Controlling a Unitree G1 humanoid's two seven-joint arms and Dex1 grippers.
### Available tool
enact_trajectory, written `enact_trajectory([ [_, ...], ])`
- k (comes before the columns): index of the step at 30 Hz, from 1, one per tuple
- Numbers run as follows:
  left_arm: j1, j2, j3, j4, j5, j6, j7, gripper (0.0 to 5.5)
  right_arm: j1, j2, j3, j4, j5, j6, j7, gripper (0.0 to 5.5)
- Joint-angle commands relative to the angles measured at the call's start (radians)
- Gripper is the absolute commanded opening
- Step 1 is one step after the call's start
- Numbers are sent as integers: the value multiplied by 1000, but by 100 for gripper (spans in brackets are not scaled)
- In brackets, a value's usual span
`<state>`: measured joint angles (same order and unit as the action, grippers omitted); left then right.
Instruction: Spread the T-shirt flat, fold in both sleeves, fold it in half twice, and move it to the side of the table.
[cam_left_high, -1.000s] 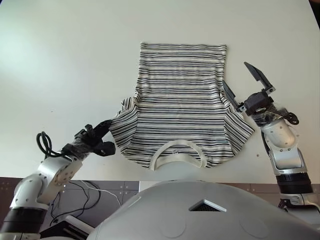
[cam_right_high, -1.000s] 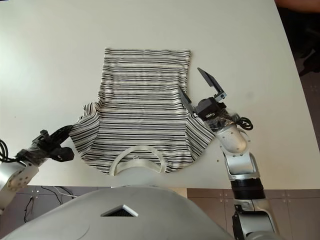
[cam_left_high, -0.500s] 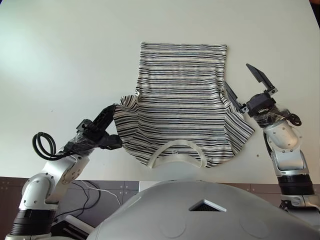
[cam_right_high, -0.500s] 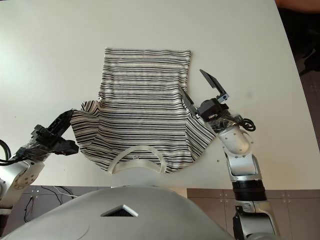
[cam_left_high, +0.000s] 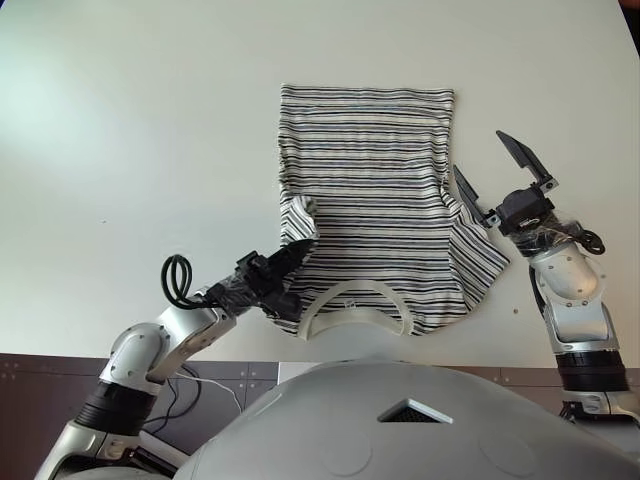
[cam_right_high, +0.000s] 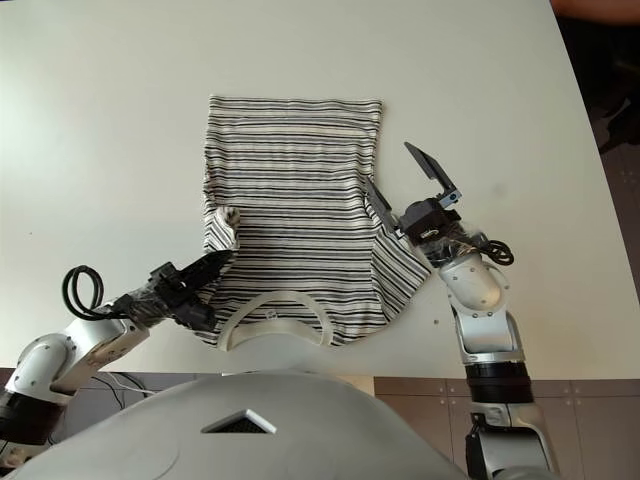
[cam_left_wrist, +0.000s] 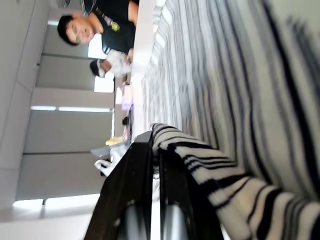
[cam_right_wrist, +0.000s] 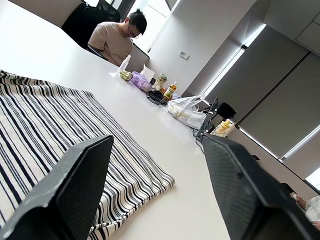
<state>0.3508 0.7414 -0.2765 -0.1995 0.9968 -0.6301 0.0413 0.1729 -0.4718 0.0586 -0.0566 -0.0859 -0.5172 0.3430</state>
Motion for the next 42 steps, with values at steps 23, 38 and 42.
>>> enact_trajectory([
  [23,225,-15,228,-114,-769,97,-263,348,-12,-24,-73,-3,-15,20,-12,323],
  [38,131,-19,209,14,-729,-35,-396,348,495,-373,-380,-108,-156,-70,241,323],
  [42,49,-27,138,145,-657,-41,-430,348,597,-388,-396,-158,-233,-117,258,323],
])
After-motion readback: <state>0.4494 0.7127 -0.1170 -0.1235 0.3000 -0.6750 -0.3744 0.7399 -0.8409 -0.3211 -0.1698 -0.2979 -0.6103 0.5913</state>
